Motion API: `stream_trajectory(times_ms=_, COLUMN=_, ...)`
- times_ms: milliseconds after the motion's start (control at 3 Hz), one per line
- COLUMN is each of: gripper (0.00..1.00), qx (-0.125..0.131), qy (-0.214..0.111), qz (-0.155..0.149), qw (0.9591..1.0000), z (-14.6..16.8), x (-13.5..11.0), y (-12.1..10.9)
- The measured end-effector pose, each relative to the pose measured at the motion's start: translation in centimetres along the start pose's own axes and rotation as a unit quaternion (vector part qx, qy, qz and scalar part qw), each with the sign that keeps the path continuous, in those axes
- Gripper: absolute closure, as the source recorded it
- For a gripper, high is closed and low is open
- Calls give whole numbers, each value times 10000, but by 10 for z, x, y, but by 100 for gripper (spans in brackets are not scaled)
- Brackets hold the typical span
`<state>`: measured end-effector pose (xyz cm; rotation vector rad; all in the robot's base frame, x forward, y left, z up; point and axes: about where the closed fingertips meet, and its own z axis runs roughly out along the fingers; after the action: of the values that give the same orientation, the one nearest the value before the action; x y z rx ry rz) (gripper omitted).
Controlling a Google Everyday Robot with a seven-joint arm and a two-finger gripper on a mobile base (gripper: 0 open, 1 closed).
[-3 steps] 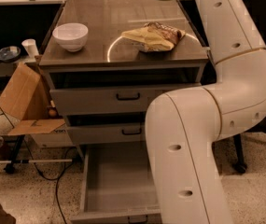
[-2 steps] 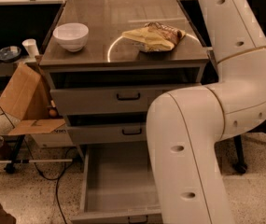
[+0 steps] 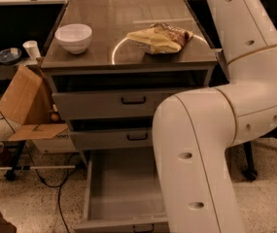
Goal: Place green jalapeno chip bag into bottom drawer
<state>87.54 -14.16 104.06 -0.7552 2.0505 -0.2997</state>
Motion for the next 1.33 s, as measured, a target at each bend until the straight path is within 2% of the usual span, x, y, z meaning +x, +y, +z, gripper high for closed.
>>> stream_trajectory(times_ms=333, gripper=100, qx=114, qy=78, qz=64, qw=9999, z=6, x=0, y=0)
stream_trajectory(times_ms=667, gripper=100, qx=182, qy=113, qz=-41, qw=9998, z=6, x=-5, y=2)
stream_trajectory(times_ms=1000, gripper=100, qx=193, qy=139, qz=-212, qw=9995, z=-1, x=-9, y=3)
stream_trajectory(times_ms=1333, gripper=100, qx=93, qy=128, qz=-380, qw=9992, z=-13, x=-13, y=6)
